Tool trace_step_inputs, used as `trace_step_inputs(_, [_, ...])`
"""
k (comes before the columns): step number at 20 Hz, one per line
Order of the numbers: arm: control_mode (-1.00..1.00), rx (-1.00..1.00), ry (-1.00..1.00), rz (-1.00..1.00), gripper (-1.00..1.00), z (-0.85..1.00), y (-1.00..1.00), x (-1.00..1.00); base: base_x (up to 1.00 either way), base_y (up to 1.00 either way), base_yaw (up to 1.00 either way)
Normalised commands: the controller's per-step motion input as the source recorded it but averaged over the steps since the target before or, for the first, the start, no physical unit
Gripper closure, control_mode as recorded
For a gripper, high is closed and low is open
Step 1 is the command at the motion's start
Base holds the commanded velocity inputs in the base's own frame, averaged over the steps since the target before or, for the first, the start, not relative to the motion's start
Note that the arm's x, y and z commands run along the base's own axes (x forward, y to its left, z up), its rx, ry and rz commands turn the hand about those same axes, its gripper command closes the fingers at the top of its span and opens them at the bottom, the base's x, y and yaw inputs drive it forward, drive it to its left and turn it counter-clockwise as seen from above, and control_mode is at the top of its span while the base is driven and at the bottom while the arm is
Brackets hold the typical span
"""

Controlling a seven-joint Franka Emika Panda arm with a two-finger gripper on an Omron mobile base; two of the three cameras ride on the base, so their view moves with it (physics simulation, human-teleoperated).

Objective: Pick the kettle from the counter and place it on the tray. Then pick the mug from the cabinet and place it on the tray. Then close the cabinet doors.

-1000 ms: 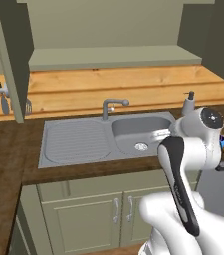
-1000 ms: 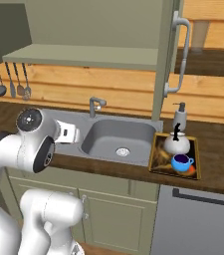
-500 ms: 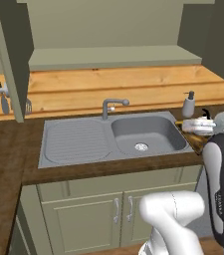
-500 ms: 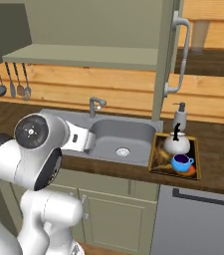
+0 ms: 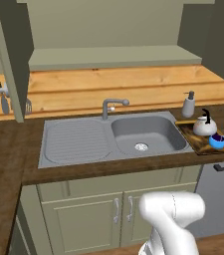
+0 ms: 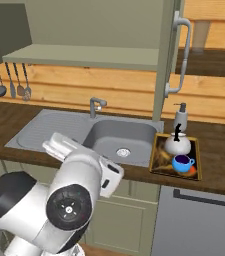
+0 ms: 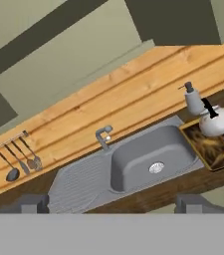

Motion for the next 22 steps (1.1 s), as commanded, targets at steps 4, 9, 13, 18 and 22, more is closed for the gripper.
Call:
trace_step_inputs(4, [-1.0, 0.29, -0.31, -0.1, -1.0, -0.22, -0.65, -0.38, 0.0, 0.0, 0.0])
trace_step_inputs(9, [-1.0, 0.2, -0.11, -0.01, -1.0, 0.0, -0.69, 0.27, 0.0, 0.0, 0.0])
trace_step_inputs(13, [-1.0, 0.16, -0.02, 0.0, -1.0, 0.0, -0.78, 0.44, 0.0, 0.0, 0.0])
trace_step_inputs(18, [-1.0, 0.14, 0.0, 0.0, -1.0, 0.01, -0.75, 0.64, 0.0, 0.0, 0.0])
trace_step_inputs(22, [-1.0, 0.12, 0.03, 0.0, -1.0, 0.12, -0.57, 0.78, 0.0, 0.0, 0.0])
